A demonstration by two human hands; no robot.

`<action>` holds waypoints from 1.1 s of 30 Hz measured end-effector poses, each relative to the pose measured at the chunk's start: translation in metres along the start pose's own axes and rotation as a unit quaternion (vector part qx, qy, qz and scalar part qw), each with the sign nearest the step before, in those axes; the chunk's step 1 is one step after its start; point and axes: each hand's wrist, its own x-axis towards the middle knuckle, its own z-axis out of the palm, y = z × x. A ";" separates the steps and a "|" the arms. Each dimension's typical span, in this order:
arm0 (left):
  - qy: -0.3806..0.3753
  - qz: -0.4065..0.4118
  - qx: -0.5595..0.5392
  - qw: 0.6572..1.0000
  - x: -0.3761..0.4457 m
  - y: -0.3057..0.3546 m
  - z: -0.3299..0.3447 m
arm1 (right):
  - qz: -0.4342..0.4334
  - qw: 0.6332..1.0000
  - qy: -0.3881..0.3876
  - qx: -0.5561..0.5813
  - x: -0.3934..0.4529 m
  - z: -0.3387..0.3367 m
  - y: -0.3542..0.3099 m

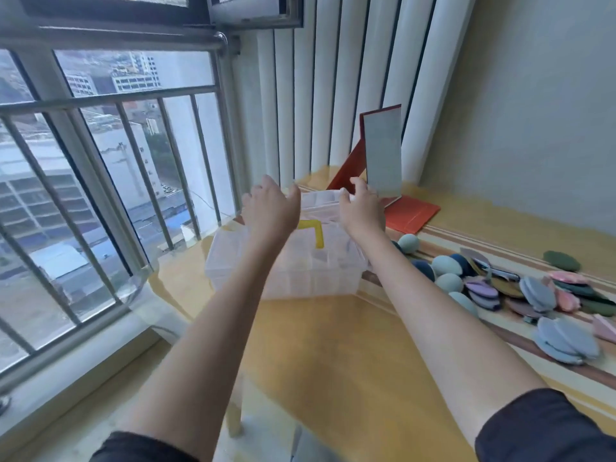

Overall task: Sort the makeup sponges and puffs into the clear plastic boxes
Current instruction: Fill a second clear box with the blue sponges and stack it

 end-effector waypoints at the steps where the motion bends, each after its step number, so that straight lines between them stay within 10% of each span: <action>1: -0.050 -0.029 0.023 0.998 0.011 -0.001 0.004 | 0.025 0.999 -0.014 0.022 0.004 0.000 0.003; 5: -0.234 -0.085 0.076 0.966 0.040 -0.010 0.023 | 0.105 0.987 -0.086 0.089 0.017 0.003 0.012; 9: -0.254 -0.055 0.073 0.963 0.044 -0.006 0.022 | 0.109 0.983 -0.103 0.101 0.020 0.010 0.017; 18: -0.032 -0.004 -0.109 0.994 0.013 0.039 -0.014 | 0.040 0.983 0.002 0.177 0.004 -0.049 -0.015; 33: 0.073 0.097 -0.119 0.986 -0.131 0.058 -0.033 | 0.049 0.987 0.134 0.078 -0.140 -0.135 0.041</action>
